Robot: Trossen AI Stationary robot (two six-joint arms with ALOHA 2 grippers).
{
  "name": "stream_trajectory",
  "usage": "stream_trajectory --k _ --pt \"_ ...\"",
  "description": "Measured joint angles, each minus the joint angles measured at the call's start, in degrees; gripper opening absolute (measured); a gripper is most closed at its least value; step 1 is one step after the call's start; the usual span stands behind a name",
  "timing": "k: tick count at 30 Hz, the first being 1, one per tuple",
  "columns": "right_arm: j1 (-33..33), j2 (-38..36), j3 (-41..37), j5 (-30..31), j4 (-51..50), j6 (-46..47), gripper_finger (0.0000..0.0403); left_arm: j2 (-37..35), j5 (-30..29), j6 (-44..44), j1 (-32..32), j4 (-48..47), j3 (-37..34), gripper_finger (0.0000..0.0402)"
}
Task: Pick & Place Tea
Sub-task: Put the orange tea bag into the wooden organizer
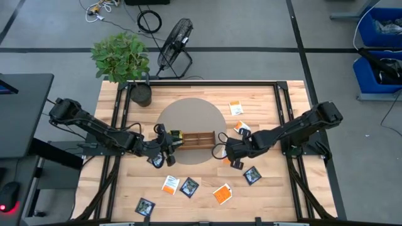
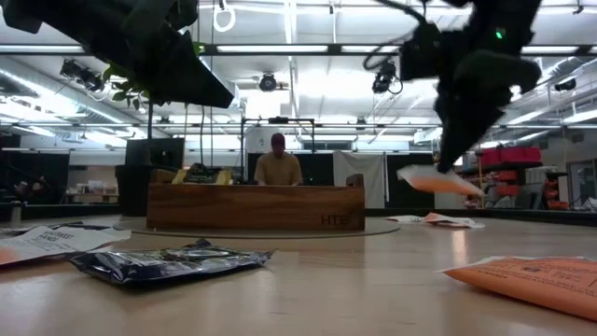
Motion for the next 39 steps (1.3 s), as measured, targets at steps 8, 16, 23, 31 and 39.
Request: stream_trajectory --k 8,16,23,31,39 --pt "0.00 -0.07 9.05 8.29 -3.88 -5.94 0.0001 0.02 0.02 -1.50 0.02 5.21 0.00 0.0090" --pt "-0.52 -0.09 13.28 17.97 6.04 -19.06 0.0000 0.02 0.00 -1.43 0.74 12.03 0.00 0.0090" --pt "-2.22 -0.09 13.28 20.77 11.86 -26.73 0.0000 0.02 0.99 -5.90 2.80 12.19 0.00 0.0090" --pt "-5.11 4.71 13.30 23.09 19.18 -35.28 0.0000 0.02 2.38 -6.38 3.27 12.48 0.00 0.0090" --pt "-7.30 11.50 14.32 26.20 25.94 -37.35 0.0000 -4.80 2.35 -5.98 3.10 12.36 0.13 0.0089"
